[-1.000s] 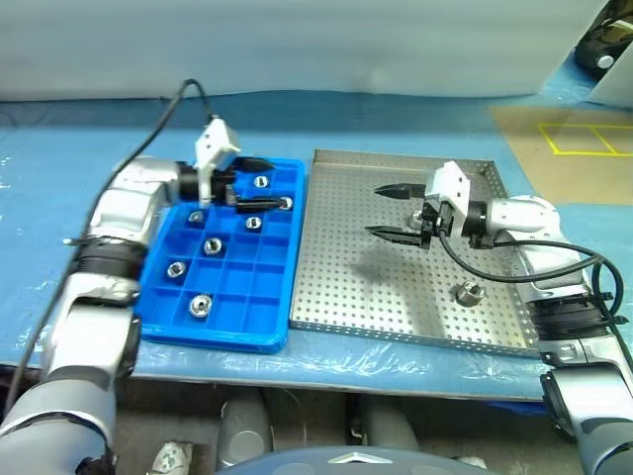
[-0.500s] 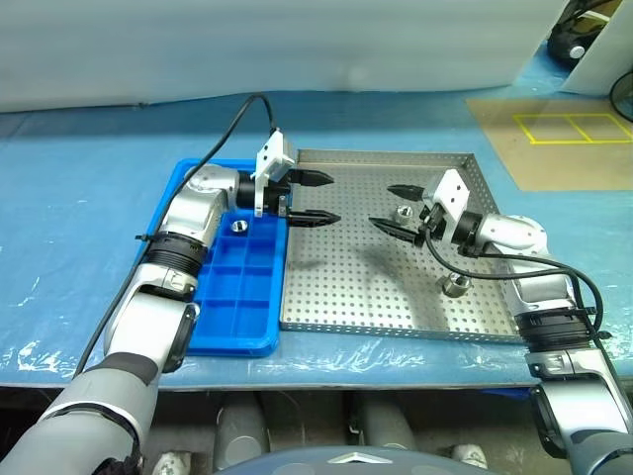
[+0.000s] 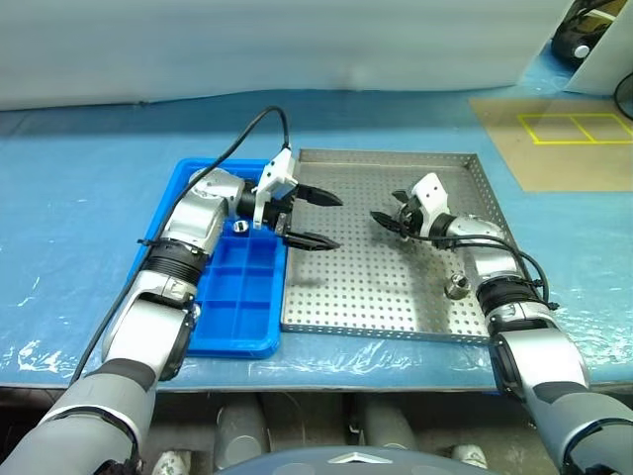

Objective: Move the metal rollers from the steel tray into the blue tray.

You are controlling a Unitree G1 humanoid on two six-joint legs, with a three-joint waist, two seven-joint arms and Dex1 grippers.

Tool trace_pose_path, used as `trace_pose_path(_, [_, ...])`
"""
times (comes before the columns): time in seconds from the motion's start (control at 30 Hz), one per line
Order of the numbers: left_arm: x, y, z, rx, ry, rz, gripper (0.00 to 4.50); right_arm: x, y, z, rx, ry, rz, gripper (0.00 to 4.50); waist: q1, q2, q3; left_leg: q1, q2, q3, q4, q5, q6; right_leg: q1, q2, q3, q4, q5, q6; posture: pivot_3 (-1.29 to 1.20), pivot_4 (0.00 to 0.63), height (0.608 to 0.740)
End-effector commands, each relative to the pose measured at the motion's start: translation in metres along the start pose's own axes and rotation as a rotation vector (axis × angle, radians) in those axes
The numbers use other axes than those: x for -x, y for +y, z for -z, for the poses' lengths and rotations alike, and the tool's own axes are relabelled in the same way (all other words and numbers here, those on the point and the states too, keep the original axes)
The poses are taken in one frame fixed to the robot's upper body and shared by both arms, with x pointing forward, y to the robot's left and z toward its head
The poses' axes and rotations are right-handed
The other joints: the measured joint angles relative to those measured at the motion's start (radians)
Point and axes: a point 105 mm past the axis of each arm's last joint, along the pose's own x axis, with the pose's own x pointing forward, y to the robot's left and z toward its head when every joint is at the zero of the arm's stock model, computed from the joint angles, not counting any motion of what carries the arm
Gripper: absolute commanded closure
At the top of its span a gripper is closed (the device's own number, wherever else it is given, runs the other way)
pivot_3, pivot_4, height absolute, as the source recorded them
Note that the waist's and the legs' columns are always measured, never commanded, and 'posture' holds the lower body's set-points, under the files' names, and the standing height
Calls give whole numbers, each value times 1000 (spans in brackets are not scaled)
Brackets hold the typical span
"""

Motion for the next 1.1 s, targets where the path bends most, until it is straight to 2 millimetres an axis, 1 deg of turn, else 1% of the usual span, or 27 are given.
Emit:
trace_pose_path(0.03, [0, -5, -5, -52, 13, 30, 29, 3, -11, -8, 32, -25, 36, 818, 0, 0, 0, 0, 0, 0, 0, -1, 1, 0, 0, 0, 0, 0, 0, -171, 150, 740])
trace_pose_path(0.27, [-3, -6, -4, -56, 18, 35, 29, 12, -20, -4, 20, -27, 67, 818, 0, 0, 0, 1, 0, 1, 0, -2, 2, 0, -1, 0, 0, 0, 0, -182, 150, 740])
trace_pose_path(0.43, [-4, -2, -7, -65, 7, 19, 29, 18, -26, -12, -3, -82, 94, 818, -1, 0, 0, 1, 0, 1, 0, -2, 2, 0, 0, 0, -1, 0, 0, -191, 150, 740])
trace_pose_path(0.5, [-5, -2, -5, -65, 10, 20, 29, 18, -25, -10, -4, -78, 92, 818, -2, 0, 0, 1, 0, 1, 0, -2, 3, 0, 0, 0, -1, 0, 0, -194, 150, 740])
trace_pose_path(0.6, [-5, -3, -2, -62, 16, 16, 29, 19, -19, 1, -6, -48, 69, 818, -2, 0, 0, 1, 0, 2, 0, -2, 3, 0, 0, 0, -1, 0, 0, -197, 150, 740])
trace_pose_path(0.77, [-2, -3, -3, -56, 21, 13, 29, 18, -10, 12, -41, -18, 42, 818, -2, 0, 0, 0, 1, 2, 0, -2, 4, 0, 0, 0, -3, 0, 0, -194, 150, 740])
trace_pose_path(0.9, [1, -2, -5, -57, 19, 12, 29, 17, -10, 13, -51, -11, 45, 818, -3, 0, 0, 1, 1, 3, 0, -3, 4, 0, 0, 0, -3, 0, 0, -186, 150, 740])
trace_pose_path(1.0, [2, -3, -4, -59, 25, 15, 0, 15, -11, 7, -47, -30, 49, 1335, -3, 0, 0, 1, 1, 3, -1, -3, 3, 0, 0, 0, -3, 0, 0, -181, 150, 740])
trace_pose_path(1.1, [4, -3, -3, -61, 31, 8, 0, 13, -11, 3, -38, -44, 47, 2226, -2, 0, 0, 1, 1, 3, -1, -5, 1, 0, 0, 0, -4, 0, 0, -179, 150, 740])
